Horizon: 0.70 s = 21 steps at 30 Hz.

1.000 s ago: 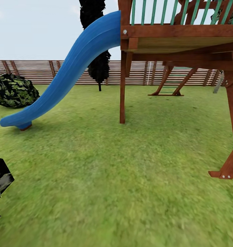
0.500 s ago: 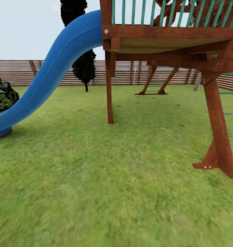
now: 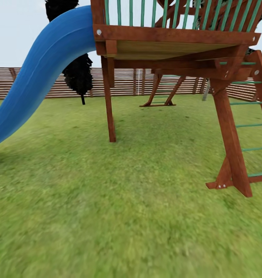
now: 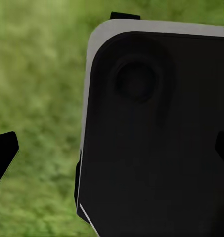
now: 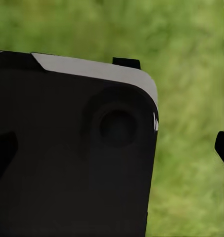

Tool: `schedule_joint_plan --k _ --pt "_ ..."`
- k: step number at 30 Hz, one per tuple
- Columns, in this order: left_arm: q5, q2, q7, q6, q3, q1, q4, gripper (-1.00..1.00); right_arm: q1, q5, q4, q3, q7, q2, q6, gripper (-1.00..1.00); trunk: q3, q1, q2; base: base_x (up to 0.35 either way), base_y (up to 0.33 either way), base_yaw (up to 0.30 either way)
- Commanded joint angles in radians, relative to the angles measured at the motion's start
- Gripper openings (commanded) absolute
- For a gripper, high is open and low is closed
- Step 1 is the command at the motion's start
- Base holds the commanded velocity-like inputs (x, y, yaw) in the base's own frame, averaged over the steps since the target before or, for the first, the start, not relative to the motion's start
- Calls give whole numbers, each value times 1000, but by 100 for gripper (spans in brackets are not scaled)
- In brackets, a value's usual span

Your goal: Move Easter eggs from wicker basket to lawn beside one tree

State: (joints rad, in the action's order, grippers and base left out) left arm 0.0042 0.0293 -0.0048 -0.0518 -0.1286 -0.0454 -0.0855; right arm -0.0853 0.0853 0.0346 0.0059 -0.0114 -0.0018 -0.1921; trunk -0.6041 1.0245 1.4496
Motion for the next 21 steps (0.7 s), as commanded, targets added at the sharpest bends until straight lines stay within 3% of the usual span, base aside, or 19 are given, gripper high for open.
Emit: schedule_joint_plan --k 1,14,21 --pt "0 0 -1 -3 -5 -1 1 100 -1 9 -1 1 -1 0 -3 100 -1 1 0 325 0 -4" --pt "0 0 -1 -3 -5 -1 1 100 -1 10 -2 -1 -1 -1 -6 100 -1 1 0 326 0 -4" --pt "0 0 -1 -3 -5 -1 1 100 -1 8 -2 -1 -1 -4 -6 100 -1 1 0 326 0 -229"
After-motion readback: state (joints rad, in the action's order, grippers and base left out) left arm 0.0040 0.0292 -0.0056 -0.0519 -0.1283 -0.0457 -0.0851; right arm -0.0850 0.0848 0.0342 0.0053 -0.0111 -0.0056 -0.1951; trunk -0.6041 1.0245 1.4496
